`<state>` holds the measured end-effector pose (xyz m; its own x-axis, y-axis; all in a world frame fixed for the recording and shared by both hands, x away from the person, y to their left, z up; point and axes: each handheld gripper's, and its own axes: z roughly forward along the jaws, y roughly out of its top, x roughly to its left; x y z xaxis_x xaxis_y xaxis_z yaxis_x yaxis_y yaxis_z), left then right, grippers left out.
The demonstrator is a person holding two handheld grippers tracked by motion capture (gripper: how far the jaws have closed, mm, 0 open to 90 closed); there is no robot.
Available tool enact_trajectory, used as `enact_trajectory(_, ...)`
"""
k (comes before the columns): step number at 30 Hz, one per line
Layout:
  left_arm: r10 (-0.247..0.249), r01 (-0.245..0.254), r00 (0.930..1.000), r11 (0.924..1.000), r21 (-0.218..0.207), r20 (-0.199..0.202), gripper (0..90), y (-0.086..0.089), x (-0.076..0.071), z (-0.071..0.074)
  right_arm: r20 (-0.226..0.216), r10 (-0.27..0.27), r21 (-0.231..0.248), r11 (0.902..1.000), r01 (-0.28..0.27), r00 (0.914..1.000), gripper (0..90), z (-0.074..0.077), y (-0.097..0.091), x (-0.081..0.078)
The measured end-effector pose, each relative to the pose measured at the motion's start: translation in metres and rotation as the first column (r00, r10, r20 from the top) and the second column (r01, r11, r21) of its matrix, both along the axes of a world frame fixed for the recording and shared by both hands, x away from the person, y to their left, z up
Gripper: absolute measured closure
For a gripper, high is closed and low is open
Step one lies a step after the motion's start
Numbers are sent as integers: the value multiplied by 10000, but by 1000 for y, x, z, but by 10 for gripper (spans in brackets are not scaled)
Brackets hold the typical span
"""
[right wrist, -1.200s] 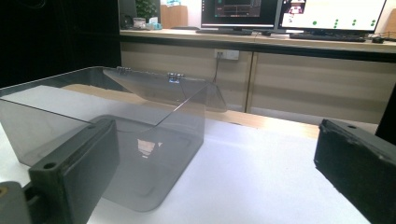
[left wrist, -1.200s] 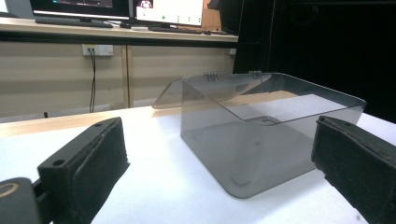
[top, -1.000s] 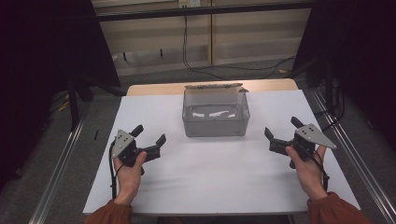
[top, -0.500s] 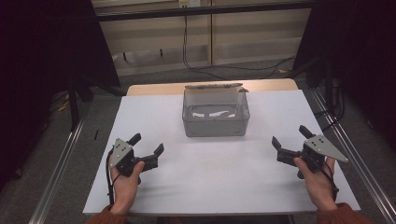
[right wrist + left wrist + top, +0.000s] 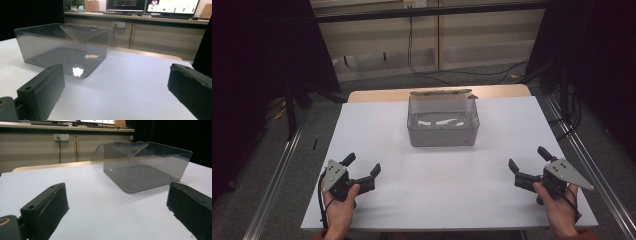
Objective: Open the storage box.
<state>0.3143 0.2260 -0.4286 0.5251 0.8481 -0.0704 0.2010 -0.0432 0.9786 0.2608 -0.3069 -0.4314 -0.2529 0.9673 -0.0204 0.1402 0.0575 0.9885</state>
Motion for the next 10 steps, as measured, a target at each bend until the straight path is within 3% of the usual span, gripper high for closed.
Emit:
enact_trajectory(2, 78, -78, 10000, 9999, 66, -9, 33, 1, -3, -1, -174, 102, -108, 9999, -104, 9998, 6, -3, 1, -5)
enact_trajectory(6, -52, 55, 10000, 9991, 411, -66, 32, -3, -7, -5, -84, 183, -143, 9997, -184, 9998, 6, -4, 2, -5)
enact_trajectory(10, -167, 167, 9998, 9998, 78, -73, 32, -4, -2, -4, -205, 230, -68, 9997, -232, 9995, 4, -6, 3, -1)
